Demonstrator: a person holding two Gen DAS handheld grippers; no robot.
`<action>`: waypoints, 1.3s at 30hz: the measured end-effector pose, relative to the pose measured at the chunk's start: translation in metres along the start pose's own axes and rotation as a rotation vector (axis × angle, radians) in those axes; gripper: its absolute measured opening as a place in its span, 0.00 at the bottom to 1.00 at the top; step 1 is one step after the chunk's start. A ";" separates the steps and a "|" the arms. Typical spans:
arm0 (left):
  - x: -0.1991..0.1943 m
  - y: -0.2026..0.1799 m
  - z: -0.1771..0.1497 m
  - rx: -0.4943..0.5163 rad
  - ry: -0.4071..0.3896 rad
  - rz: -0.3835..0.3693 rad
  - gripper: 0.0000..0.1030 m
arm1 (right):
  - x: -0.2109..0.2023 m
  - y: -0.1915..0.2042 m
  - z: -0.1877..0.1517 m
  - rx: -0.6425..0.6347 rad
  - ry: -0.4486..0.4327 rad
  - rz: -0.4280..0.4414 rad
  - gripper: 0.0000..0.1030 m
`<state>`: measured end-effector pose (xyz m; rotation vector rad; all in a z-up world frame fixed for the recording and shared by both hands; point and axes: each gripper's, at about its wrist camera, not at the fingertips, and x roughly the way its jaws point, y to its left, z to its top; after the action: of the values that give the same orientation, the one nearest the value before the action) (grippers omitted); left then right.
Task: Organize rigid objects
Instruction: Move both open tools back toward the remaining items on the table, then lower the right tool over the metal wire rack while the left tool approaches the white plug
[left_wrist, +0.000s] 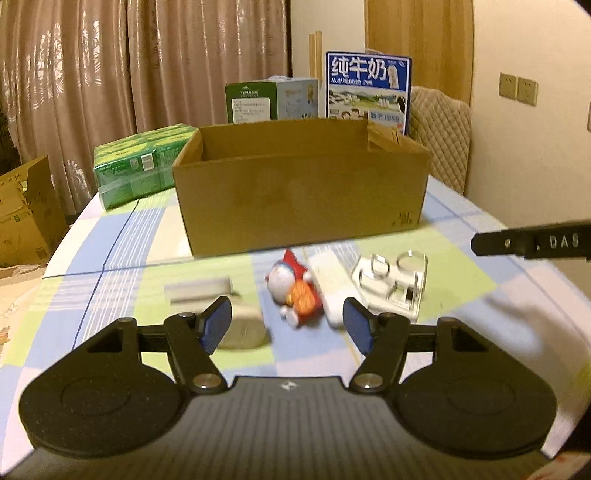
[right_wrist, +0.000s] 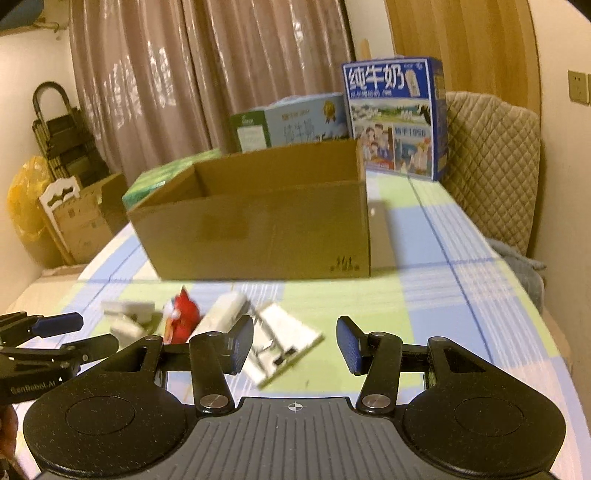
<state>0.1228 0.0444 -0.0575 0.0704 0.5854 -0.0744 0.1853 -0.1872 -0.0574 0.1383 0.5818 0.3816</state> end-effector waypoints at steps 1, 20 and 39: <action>-0.002 0.000 -0.003 0.000 -0.001 0.004 0.60 | -0.001 0.001 -0.002 -0.003 0.004 0.001 0.46; 0.018 0.008 -0.008 -0.037 0.009 0.055 0.60 | 0.029 0.013 -0.016 -0.072 0.080 0.016 0.46; 0.043 0.023 -0.006 -0.095 0.066 0.058 0.61 | 0.087 0.040 -0.020 -0.373 0.133 0.024 0.45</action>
<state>0.1575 0.0658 -0.0858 -0.0024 0.6518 0.0119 0.2285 -0.1163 -0.1089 -0.2400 0.6305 0.5183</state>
